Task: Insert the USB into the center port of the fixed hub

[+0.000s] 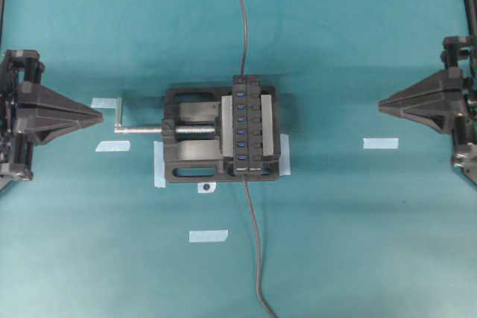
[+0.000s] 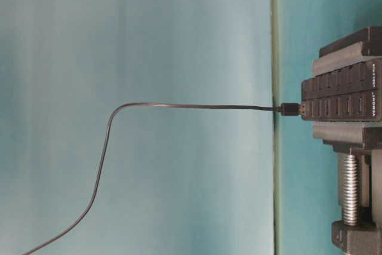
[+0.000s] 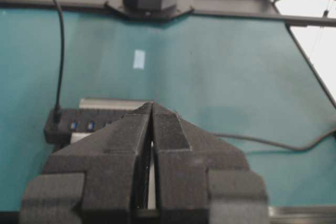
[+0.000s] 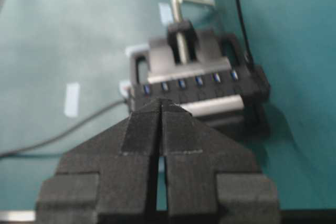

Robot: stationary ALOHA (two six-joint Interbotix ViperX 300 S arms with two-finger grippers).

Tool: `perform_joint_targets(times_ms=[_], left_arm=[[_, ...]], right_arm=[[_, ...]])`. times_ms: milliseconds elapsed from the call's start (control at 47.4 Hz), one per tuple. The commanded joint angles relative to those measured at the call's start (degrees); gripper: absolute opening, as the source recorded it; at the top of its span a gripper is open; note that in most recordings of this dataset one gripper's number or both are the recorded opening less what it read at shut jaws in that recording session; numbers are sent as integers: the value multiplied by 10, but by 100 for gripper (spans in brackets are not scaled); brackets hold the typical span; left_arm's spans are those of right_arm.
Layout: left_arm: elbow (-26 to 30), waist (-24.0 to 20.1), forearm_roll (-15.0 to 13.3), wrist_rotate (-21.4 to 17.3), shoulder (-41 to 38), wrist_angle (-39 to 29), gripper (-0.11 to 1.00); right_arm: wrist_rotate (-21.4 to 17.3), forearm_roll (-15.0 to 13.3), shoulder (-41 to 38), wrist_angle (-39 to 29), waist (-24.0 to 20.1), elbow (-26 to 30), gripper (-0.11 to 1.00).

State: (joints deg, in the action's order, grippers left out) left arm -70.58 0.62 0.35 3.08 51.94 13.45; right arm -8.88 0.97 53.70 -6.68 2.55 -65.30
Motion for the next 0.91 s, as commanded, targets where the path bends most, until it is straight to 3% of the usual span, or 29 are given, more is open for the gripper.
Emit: perform_joint_targets(times_ms=[0,359,675,886], left_arm=[[18,1,1,1,-4,-6,1],[25,1,1,1,-4,-29,1],[26,1,1,1,-4,-30,1],[26,1,1,1,-5,-32,1]], right_arm=[[-4,-7,-21,-12,4,25,2],[-2,-16,-91,-63,21,77,2],[1,-55,-170,-134,39,147,2],[9,-83,-223,-141,48,172,2]])
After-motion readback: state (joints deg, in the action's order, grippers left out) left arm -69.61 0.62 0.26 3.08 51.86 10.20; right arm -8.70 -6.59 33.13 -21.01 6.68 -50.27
